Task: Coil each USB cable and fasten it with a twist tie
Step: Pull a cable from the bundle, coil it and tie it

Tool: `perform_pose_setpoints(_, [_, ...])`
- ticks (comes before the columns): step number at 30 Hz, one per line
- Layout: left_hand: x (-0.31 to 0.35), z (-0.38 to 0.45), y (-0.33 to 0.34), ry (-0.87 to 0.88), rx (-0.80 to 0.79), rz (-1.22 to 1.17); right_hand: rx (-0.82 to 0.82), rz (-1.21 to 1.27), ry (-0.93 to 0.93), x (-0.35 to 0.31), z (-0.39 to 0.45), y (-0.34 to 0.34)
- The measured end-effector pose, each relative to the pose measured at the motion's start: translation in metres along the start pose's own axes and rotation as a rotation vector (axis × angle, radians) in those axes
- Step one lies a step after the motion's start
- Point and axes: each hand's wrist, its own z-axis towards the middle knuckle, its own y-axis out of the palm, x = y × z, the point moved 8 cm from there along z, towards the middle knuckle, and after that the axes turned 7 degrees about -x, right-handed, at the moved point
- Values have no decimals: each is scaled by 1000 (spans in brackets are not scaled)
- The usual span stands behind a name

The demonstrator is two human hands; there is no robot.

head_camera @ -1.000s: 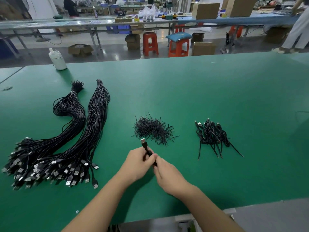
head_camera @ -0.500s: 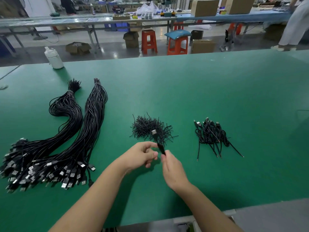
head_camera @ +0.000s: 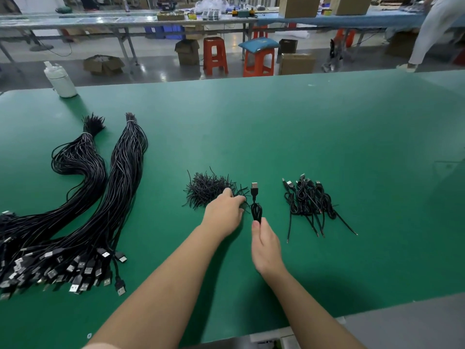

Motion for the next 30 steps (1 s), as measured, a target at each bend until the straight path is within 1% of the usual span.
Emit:
perform_pose_setpoints(2, [-5,8,2,-2,-53,21,3,-4,-17,0,0,0])
perform_pose_setpoints(3, [-8,11,2,7,-54,17,5,-12,-20,0,1,1])
perform_pose_setpoints(6, [-12,10,-1,51,7,14,12,-25,-34,1,1,2])
perform_pose_setpoints(8, [-15,7,-4,64,74,-37,12,-50,-47,-1,0,3])
perform_pose_setpoints(10, [-20,2,-12,44,165,-181,9,-77,-46,-1,1,4])
perform_pose_setpoints(12, [-30,-2,-22,-12,259,-399,1,-82,-54,-1,1,4])
perform_pose_setpoints(14, [-41,-6,-29,-61,300,-594,-17,-99,-64,-1,0,6])
perform_pose_setpoints(19, [-71,-28,-39,-163,377,-785,-38,-98,-76,0,-1,8])
perform_pose_setpoints(21, [-79,-42,-27,-202,335,-883,-44,-110,-84,0,-2,9])
perform_pose_setpoints(25, [-70,-74,21,-243,131,-1057,-73,-204,-148,-7,-4,14])
perform_pose_setpoints(30, [-62,-83,34,-277,126,-1045,-184,-513,-346,-23,-14,31])
